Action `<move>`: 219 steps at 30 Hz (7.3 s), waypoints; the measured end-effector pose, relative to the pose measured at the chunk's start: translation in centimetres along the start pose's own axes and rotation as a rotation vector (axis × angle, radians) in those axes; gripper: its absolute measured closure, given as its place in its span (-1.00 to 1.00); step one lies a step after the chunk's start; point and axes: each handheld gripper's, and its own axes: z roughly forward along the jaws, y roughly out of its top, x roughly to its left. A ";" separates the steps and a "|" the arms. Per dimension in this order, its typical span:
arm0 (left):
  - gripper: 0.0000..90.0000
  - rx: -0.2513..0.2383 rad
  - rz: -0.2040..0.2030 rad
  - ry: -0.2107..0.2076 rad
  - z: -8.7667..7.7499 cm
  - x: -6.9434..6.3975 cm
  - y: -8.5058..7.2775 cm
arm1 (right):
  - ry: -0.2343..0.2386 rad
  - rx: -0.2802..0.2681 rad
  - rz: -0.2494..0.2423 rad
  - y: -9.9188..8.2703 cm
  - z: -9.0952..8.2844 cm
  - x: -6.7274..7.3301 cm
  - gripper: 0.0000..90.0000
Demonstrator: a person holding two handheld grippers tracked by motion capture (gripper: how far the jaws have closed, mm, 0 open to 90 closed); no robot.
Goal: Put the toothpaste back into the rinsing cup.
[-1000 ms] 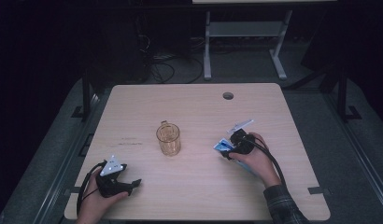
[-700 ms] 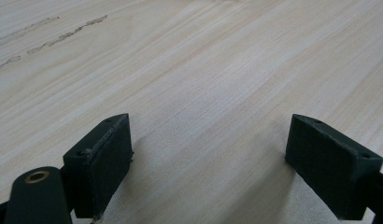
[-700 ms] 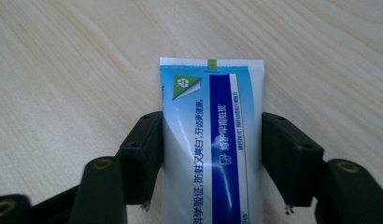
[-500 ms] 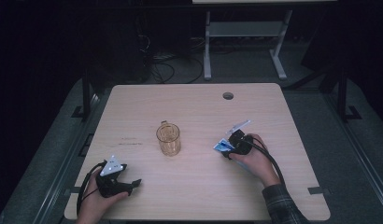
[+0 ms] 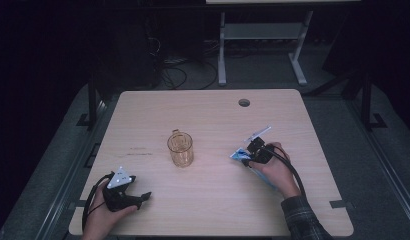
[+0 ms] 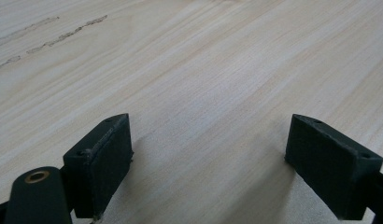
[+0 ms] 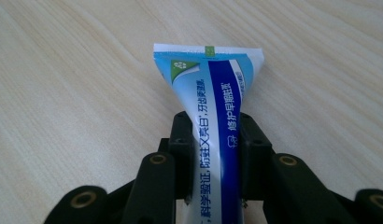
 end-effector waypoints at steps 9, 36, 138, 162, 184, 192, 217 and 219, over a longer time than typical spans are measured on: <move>-0.70 0.000 0.000 0.000 0.0 0.0 0.0 | 0.041 -0.061 0.053 -0.6 -0.8 -0.9 0.61; -0.70 0.000 0.000 0.000 0.0 0.0 0.0 | 0.099 -0.295 0.079 -0.2 -6.4 -0.8 0.64; -0.70 0.000 0.008 -0.009 0.0 0.0 0.0 | 0.251 -0.584 -0.142 22.1 -6.3 10.2 0.63; -0.69 0.000 0.010 -0.009 0.0 0.0 0.0 | 0.287 -0.550 -0.167 20.8 -1.3 10.5 0.62; -0.70 0.001 0.011 -0.009 0.0 0.0 0.0 | 0.304 -0.452 -0.189 18.4 1.4 10.9 0.59; -0.70 0.001 0.010 -0.009 0.0 0.0 0.0 | 0.290 -0.439 -0.198 18.0 1.5 10.9 0.57; -0.70 0.002 0.009 -0.008 0.0 0.0 0.0 | 0.249 -0.485 -0.143 14.7 -2.0 7.7 -0.39; -0.70 0.001 0.009 -0.008 0.0 0.0 0.0 | 0.239 -0.488 -0.137 14.1 -2.4 7.2 -0.42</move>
